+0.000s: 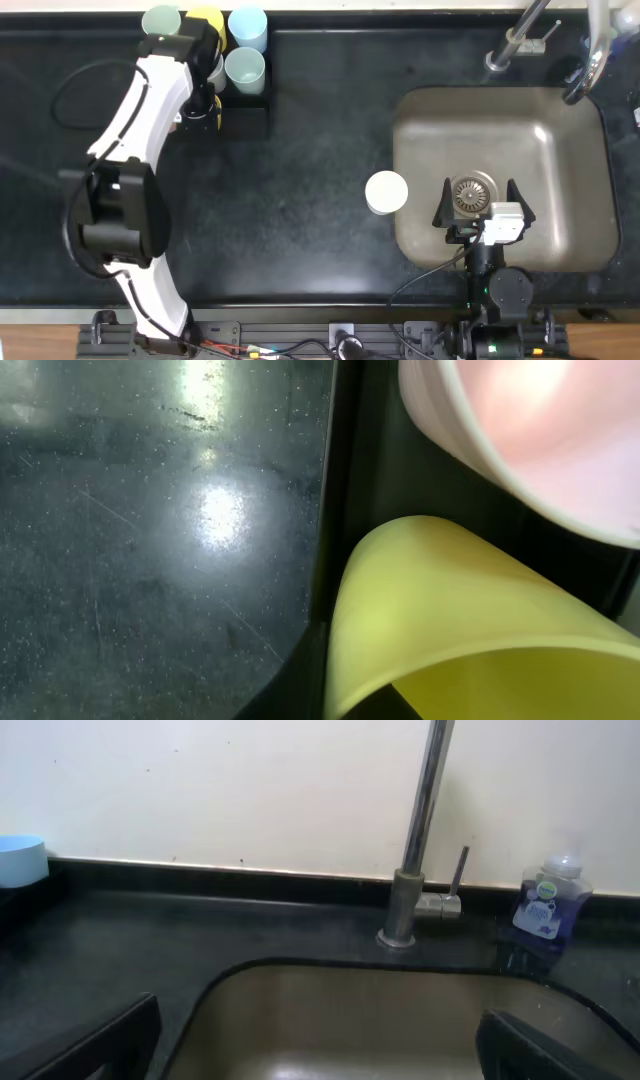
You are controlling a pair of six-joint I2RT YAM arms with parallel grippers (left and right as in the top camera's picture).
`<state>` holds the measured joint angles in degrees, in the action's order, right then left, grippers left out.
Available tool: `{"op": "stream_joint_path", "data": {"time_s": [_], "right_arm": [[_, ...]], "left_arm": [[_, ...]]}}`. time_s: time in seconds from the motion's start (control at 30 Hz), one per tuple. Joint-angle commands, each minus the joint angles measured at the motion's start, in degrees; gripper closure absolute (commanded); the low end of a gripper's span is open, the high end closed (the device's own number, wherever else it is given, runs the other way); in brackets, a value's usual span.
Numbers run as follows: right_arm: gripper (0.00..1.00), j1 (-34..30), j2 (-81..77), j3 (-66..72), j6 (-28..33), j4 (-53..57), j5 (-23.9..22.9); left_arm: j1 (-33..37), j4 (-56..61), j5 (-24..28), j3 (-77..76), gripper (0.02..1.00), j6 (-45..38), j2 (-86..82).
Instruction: Store Cups
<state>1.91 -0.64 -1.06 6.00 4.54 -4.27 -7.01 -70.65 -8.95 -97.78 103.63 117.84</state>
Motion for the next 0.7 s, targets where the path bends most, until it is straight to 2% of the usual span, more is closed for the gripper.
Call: {"op": "stream_joint_path", "data": {"time_s": [0.03,0.7], "right_arm": [[0.005,0.0,0.3,0.8,-0.2,-0.3,0.4],[0.005,0.0,0.3,0.8,-0.2,-0.3,0.4]], "left_arm": [[0.3,0.1,0.0,0.2,0.980,1.0,1.1],[0.3,1.8,-0.1,0.2,0.928,1.1,1.4]]}}
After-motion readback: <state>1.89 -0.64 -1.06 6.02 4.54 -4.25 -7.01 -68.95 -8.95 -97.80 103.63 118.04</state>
